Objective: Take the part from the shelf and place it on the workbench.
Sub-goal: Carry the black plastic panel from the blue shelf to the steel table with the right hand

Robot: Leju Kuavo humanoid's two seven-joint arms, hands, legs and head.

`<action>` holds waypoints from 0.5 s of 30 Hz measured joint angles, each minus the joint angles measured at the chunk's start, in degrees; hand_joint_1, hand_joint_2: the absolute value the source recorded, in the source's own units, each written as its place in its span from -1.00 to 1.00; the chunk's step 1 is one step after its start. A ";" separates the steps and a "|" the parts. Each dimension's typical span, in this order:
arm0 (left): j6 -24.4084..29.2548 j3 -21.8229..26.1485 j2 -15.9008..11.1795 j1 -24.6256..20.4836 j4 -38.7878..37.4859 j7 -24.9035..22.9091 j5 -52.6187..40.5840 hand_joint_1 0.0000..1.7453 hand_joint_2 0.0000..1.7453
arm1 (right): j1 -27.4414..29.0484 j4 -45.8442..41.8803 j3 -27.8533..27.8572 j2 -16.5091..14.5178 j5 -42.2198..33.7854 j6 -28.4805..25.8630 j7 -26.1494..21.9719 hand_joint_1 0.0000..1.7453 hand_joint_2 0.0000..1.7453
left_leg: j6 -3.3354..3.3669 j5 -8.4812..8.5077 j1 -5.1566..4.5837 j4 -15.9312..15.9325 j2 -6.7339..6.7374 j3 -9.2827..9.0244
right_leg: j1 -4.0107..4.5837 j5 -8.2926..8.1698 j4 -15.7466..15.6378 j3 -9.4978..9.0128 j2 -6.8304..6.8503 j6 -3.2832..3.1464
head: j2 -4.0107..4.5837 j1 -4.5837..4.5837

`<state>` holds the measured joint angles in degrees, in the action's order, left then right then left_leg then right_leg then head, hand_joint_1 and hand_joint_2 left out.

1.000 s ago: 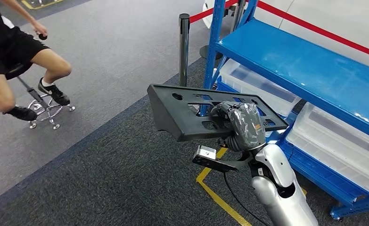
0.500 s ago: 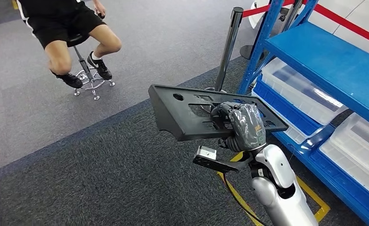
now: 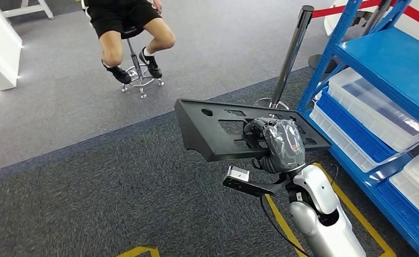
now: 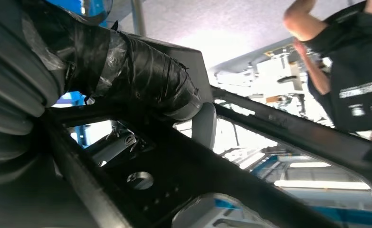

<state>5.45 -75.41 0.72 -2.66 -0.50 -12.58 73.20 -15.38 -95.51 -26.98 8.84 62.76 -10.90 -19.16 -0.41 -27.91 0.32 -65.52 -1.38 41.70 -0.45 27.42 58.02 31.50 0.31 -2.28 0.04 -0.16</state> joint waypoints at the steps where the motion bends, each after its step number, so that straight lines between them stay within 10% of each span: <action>1: -0.12 -0.15 -0.01 -0.07 0.00 0.17 0.02 -1.00 1.00 | 0.07 0.01 0.01 0.01 0.06 -0.08 0.01 1.00 1.00 | -0.26 -2.49 0.18 -3.71 0.58 0.74 | 0.13 -0.64 0.06 0.87 0.77 -0.13 | 0.00 -0.03; 3: -0.28 -0.49 -0.02 -0.18 0.00 0.81 0.22 -1.00 1.00 | 0.24 0.05 0.01 0.02 0.21 -0.15 0.01 1.00 1.00 | -0.68 -3.19 0.39 -9.13 0.95 0.91 | 0.34 -1.75 0.22 2.77 2.35 -0.09 | 0.00 -0.04; 5: -0.55 -0.87 -0.01 -0.24 0.00 2.17 0.73 -1.00 1.00 | 0.36 0.10 0.01 0.03 0.39 -0.23 0.03 1.00 1.00 | -0.64 0.50 0.35 -8.73 1.40 -1.73 | 0.60 -2.78 0.45 4.76 3.94 0.06 | 0.00 -0.04; 7: -0.92 -1.17 -0.13 -0.30 0.00 3.70 1.08 -1.00 1.00 | 0.50 0.11 0.03 0.05 0.51 -0.35 0.05 1.00 1.00 | 0.17 0.94 -0.20 -1.47 4.07 -8.42 | 0.83 -3.72 0.74 5.96 5.35 0.28 | 0.00 -0.03; 9: -1.12 -1.38 -0.33 -0.35 0.00 4.54 1.12 -1.00 1.00 | 0.66 0.12 0.18 0.15 0.54 -0.56 0.08 1.00 1.00 | 1.20 -2.30 -1.03 7.07 6.48 -14.55 | 0.78 -4.45 0.92 6.22 6.90 0.78 | 0.00 -0.03; 11: -1.14 -1.52 -0.44 -0.33 0.00 4.78 1.11 -1.00 1.00 | 0.73 0.14 0.30 0.23 0.57 -0.73 0.08 1.00 1.00 | 2.13 -3.22 -1.41 10.63 5.79 -15.98 | 0.48 -5.12 0.85 6.24 8.47 1.48 | 0.00 -0.03; 15: -1.14 -1.85 -0.31 -0.19 0.01 4.75 1.14 -1.00 1.00 | 0.90 0.34 0.32 0.51 0.71 -0.89 0.08 1.00 1.00 | 3.36 -0.60 -0.94 11.55 3.21 -14.70 | -0.39 -0.29 7.32 8.73 1.75 2.89 | 0.00 -0.04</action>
<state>4.31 -77.25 0.40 -2.85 -0.50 -7.83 74.34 -14.48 -95.17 -26.65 9.35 63.47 -11.79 -19.08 2.96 -28.51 -0.62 -53.97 1.83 27.00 -0.84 27.13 65.35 40.23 2.05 0.61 0.04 -0.20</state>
